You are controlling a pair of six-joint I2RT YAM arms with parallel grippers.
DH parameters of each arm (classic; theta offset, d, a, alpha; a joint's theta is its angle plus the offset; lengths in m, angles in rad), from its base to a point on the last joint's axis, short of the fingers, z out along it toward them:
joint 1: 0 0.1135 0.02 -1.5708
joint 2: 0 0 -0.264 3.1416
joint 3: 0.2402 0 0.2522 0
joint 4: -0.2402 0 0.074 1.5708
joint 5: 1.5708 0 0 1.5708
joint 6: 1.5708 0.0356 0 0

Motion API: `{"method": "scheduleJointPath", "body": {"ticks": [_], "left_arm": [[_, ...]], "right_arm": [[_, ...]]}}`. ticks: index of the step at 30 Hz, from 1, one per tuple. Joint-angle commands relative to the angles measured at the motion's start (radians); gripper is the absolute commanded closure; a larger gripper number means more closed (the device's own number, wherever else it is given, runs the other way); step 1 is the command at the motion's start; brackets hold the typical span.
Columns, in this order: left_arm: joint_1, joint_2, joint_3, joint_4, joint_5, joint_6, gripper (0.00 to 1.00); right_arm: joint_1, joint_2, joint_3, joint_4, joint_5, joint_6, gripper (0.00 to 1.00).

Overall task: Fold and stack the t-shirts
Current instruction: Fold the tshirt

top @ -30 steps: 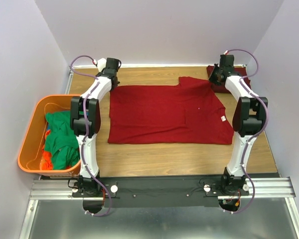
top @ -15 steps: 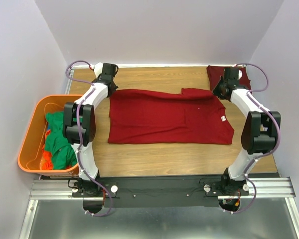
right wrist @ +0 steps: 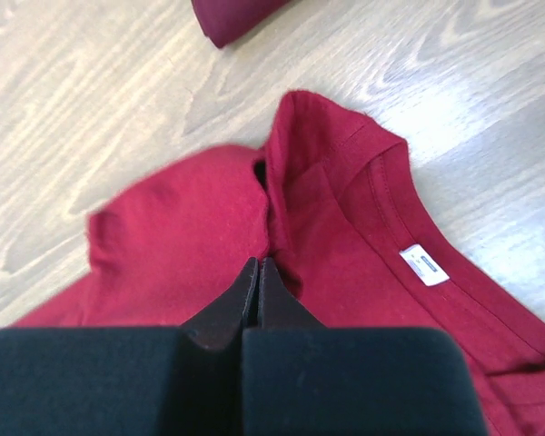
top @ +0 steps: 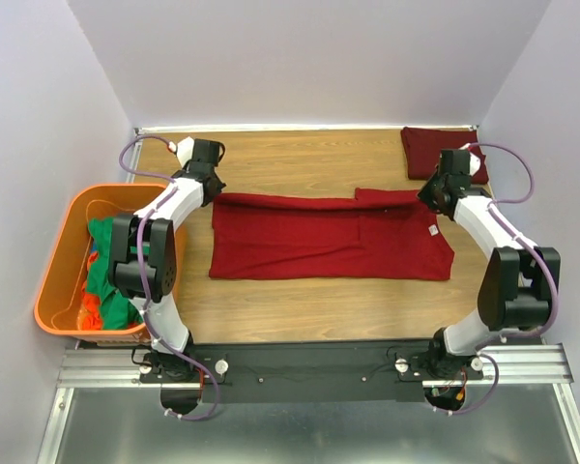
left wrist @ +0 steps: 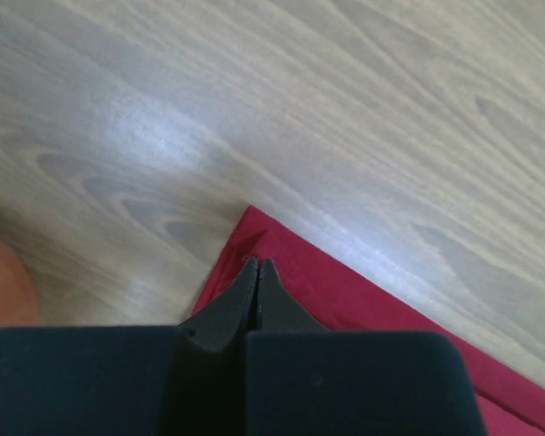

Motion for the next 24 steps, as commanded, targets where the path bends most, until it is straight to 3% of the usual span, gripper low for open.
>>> {"method": "scheduleJointPath", "body": {"ticks": [1, 24], "left_arm": [[0.008, -0.069, -0.052, 0.030, 0.018, -0.022, 1.00], [-0.003, -0.213, -0.254, 0.077, 0.052, -0.024, 1.00]], "right_arm": [[0.001, -0.074, -0.035, 0.015, 0.068, 0.019, 0.99], [-0.009, -0.213, -0.207, 0.011, 0.025, 0.048, 0.99]]}}
